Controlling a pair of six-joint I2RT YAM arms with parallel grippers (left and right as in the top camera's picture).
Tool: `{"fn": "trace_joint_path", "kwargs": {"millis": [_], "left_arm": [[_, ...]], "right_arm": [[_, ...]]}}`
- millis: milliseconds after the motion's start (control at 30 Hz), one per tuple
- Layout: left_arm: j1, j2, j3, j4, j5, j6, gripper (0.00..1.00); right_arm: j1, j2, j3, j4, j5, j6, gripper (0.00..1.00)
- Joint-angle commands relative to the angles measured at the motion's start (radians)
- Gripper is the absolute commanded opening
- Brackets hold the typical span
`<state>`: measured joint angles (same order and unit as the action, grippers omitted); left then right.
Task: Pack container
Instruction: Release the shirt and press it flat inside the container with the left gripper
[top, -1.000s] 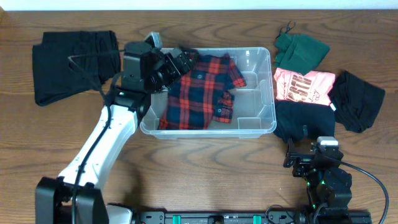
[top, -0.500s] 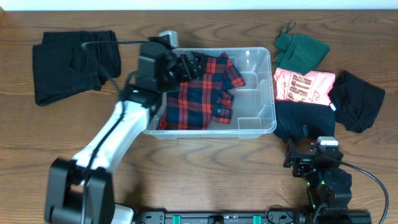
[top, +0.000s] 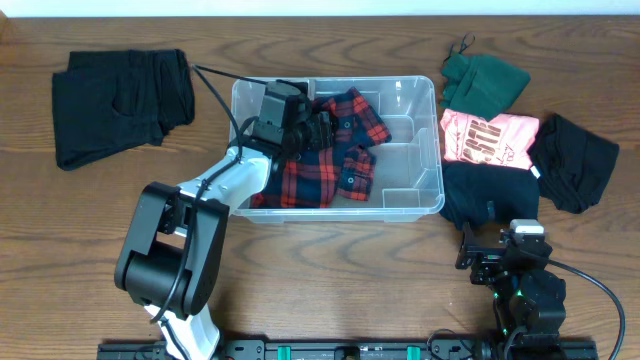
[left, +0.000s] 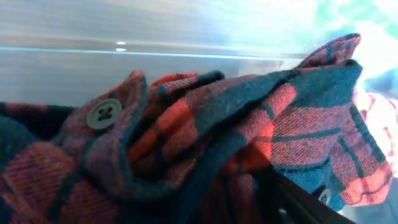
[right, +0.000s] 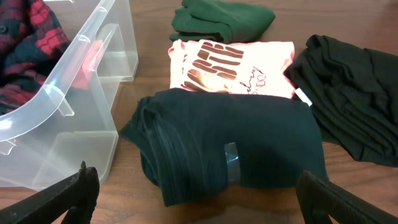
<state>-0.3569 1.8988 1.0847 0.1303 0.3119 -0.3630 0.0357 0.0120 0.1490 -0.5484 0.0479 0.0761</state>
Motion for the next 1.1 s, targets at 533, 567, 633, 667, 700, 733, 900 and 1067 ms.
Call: {"fn": "trace_joint_path", "kwargs": {"millis": [533,567,633,667,700,733,900,1067], "left_arm": [[-0.008,-0.129,0.005,0.074,0.196,-0.133,0.65],[-0.010,-0.140,0.005,0.093,0.187,-0.132,0.66],[-0.014,-0.143,0.005,0.097,0.134,-0.124,0.66],[-0.016,-0.137,0.005,0.085,0.100,-0.106,0.66],[-0.020,-0.130,0.005,0.070,0.072,-0.087,0.66],[-0.023,-0.118,0.005,0.048,0.035,-0.061,0.66],[-0.027,-0.024,0.005,0.005,0.000,0.016,0.66],[-0.022,0.024,0.005,-0.129,-0.068,0.038,0.65]], "right_arm": [[-0.006,-0.005,-0.003,0.002,0.000,0.013,0.99],[-0.006,-0.005,-0.003,0.002,0.000,0.013,0.99],[-0.006,-0.005,-0.003,0.002,0.000,0.013,0.99],[-0.006,-0.005,-0.003,0.002,0.000,0.013,0.99],[-0.006,-0.005,-0.003,0.002,0.000,0.013,0.99],[-0.006,-0.005,-0.003,0.002,0.000,0.013,0.99],[-0.006,-0.005,-0.003,0.002,0.000,0.013,0.99],[-0.006,-0.005,-0.003,0.002,0.000,0.013,0.99]]}}
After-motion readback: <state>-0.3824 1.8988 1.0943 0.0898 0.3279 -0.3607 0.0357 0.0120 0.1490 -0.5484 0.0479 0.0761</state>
